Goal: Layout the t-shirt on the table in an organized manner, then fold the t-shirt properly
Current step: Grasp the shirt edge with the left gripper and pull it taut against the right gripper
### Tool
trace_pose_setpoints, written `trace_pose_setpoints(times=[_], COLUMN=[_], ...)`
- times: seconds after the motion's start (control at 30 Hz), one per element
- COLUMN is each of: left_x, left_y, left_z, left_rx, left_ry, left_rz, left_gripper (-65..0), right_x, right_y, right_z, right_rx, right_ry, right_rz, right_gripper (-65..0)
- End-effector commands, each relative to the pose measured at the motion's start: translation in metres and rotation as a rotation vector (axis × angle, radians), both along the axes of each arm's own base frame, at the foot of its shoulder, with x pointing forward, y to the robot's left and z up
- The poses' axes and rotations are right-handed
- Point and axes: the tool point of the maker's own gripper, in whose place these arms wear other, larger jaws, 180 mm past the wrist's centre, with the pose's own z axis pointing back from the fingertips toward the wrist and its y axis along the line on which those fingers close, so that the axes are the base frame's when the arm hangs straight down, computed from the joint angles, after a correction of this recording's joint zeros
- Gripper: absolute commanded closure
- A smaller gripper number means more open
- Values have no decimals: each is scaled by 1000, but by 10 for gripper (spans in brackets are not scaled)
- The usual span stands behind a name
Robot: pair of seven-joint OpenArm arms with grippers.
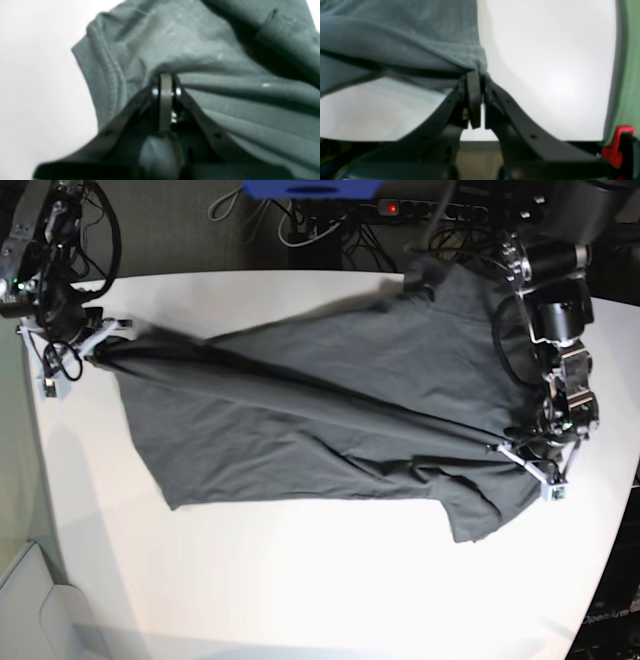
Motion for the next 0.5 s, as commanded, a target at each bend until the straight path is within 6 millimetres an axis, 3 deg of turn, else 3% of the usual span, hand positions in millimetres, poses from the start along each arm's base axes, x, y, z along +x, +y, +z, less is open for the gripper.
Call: trace_pose_setpoints(times=[0.0,0.17,0.23,0.4,0.47], left_x=[1,5,6,6,6], left_y=[11,12,12,12,12], left_z=[7,17,19,19,19], left_rx=[33,42,43,43,43], left_ry=[20,7,0,0,0], left_rz=[15,14,12,12,12], left_gripper=[-5,-5,-5,-5,-5], right_x=[7,11,10,7,7], right_y=[-6,-4,-6,-19,-22], right_z=[11,11,2,-40,-44], right_rx=[-22,-11,7,97,101], right_ry=[-32,-15,35,246,268], right_rz=[-6,-13,-25,-86,-87], right_gripper=[0,0,-4,-130,-183])
